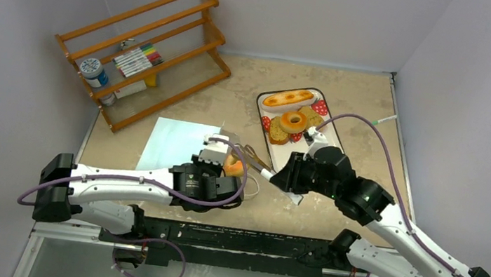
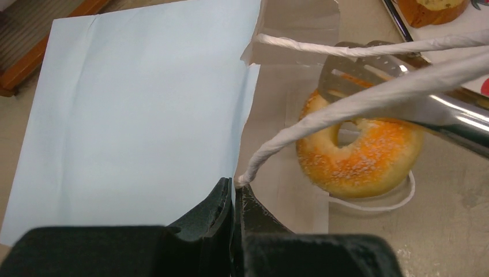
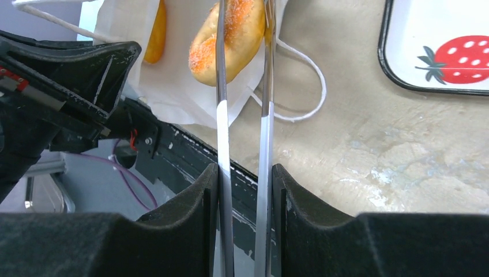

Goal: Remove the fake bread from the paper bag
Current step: Take out the fake bread from the paper bag, then place the fake bread in the container.

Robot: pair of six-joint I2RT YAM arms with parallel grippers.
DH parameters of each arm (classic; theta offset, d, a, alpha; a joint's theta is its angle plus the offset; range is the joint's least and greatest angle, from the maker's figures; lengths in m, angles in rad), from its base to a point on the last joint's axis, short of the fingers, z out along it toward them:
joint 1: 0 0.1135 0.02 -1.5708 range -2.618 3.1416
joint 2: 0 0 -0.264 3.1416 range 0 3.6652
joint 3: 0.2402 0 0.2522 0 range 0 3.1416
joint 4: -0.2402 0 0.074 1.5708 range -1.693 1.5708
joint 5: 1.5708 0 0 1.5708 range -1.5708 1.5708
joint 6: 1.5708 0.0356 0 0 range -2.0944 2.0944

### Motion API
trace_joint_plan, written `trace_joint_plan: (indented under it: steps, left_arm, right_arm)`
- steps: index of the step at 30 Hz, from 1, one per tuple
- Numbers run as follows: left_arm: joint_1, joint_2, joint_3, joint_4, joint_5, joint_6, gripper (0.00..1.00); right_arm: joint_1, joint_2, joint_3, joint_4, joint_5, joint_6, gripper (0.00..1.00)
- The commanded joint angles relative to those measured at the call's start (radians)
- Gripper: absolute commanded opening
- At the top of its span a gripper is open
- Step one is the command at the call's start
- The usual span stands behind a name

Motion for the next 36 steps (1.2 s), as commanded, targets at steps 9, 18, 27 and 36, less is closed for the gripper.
trace_joint_plan:
  steps: [9,18,27,36]
  left_arm:
    - [0.131,-0.102,-0.073,0.141,0.048,0.208,0.00]
    - [0.169,-0.152,-0.112,0.215,0.113,0.324,0.00]
    - [0.169,-0.160,-0.104,0.260,0.157,0.400,0.00]
    - [0.169,-0.178,-0.093,0.272,0.195,0.432,0.00]
  right_arm:
    - [-0.005,-0.083,0.148,-0.147,0.267,0.132,0.00]
    - [-0.005,-0.067,0.246,-0.297,0.506,0.233,0.00]
    - [-0.005,-0.062,0.255,-0.442,0.637,0.357,0.00]
    - [-0.005,-0.027,0.143,-0.409,0.707,0.430,0.00]
